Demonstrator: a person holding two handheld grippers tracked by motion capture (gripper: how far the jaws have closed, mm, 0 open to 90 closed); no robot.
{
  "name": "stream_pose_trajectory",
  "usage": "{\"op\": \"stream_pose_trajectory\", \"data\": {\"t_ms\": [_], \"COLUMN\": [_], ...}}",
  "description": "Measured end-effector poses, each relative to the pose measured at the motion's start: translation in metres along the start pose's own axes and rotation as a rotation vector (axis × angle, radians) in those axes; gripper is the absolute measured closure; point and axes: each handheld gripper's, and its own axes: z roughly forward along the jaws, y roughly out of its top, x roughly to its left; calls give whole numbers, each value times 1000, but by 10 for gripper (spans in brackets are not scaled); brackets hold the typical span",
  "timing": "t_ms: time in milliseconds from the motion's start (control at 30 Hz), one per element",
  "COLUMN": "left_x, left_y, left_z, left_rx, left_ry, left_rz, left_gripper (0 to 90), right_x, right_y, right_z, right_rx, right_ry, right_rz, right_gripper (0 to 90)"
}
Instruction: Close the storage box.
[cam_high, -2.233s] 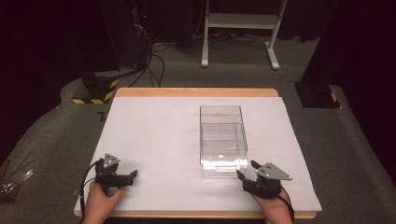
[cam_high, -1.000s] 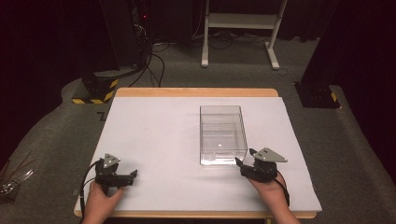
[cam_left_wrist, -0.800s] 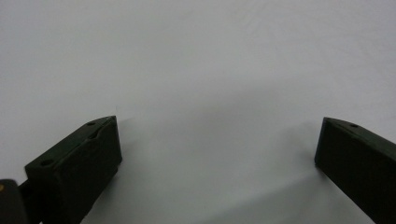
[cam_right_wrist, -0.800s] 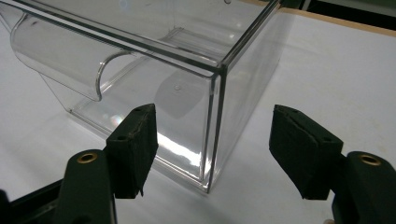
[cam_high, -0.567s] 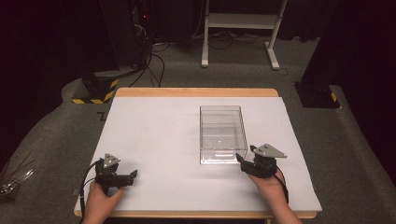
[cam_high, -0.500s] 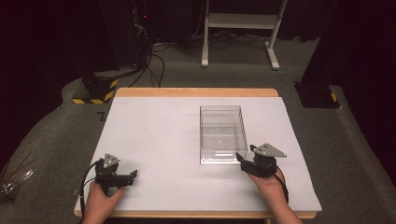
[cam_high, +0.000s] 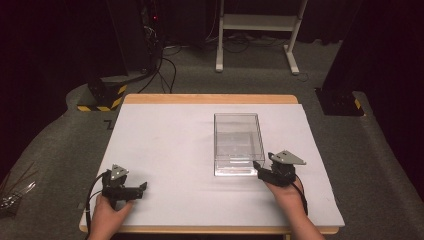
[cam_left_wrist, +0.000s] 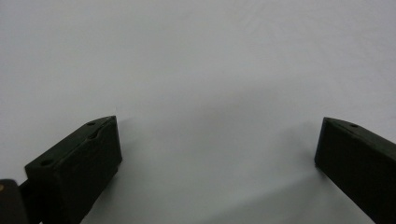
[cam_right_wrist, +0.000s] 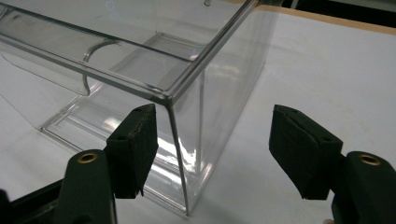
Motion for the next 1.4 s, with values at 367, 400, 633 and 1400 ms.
{"op": "stream_pose_trajectory", "data": {"t_ms": [367, 400, 633, 1400], "left_x": [0, 0, 0, 0], "left_y": [0, 0, 0, 0], "left_z": [0, 0, 0, 0], "left_rx": [0, 0, 0, -1], "left_ry": [0, 0, 0, 0], "left_rz": [0, 1, 0, 1], "left_gripper": [6, 6, 6, 7], "right_x": [0, 0, 2, -4], "right_y": [0, 0, 0, -16], "right_z": [0, -1, -7, -30], "right_rx": [7, 7, -3, -16], "right_ry": [11, 6, 20, 4], "right_rz": [8, 8, 4, 24], "right_gripper": [350, 354, 354, 354]}}
